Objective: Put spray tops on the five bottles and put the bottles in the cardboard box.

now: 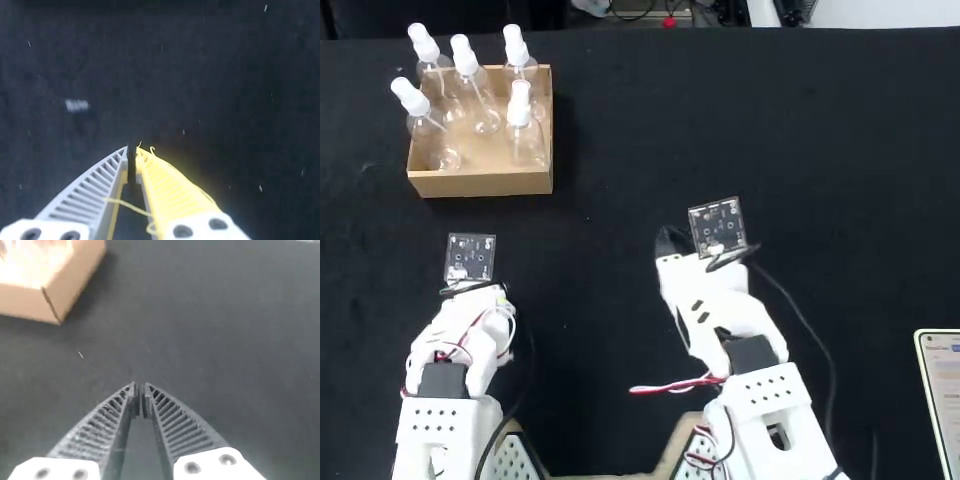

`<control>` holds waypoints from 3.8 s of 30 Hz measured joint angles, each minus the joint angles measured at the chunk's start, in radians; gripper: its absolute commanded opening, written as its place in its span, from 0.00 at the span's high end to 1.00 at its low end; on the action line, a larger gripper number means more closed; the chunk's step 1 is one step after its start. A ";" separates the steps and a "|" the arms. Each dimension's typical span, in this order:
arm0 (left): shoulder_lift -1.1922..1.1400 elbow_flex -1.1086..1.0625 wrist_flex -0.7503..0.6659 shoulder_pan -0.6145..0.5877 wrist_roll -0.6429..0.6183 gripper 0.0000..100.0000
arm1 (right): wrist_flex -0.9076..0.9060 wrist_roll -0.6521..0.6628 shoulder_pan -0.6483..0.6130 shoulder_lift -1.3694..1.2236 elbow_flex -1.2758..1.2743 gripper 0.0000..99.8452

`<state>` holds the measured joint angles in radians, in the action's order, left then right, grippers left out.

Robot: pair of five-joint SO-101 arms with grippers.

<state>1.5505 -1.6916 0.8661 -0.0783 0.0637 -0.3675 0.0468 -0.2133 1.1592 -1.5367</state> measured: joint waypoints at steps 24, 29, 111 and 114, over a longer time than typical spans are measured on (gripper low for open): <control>0.000 0.000 0.041 0.000 0.000 0.97 | -0.342 0.000 0.308 0.000 -0.104 0.99; 0.000 0.000 0.041 0.000 0.000 0.97 | -0.485 0.000 0.310 0.008 -0.087 0.99; 0.261 0.000 0.043 0.000 -0.002 0.97 | -0.933 0.002 0.311 0.638 -0.157 0.99; 0.261 0.000 0.043 0.000 -0.002 0.97 | -0.933 0.002 0.311 0.638 -0.157 0.99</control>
<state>1.8113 -1.6916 0.9091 -0.0783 0.0621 -1.3004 0.0483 0.0982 1.7975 -1.6932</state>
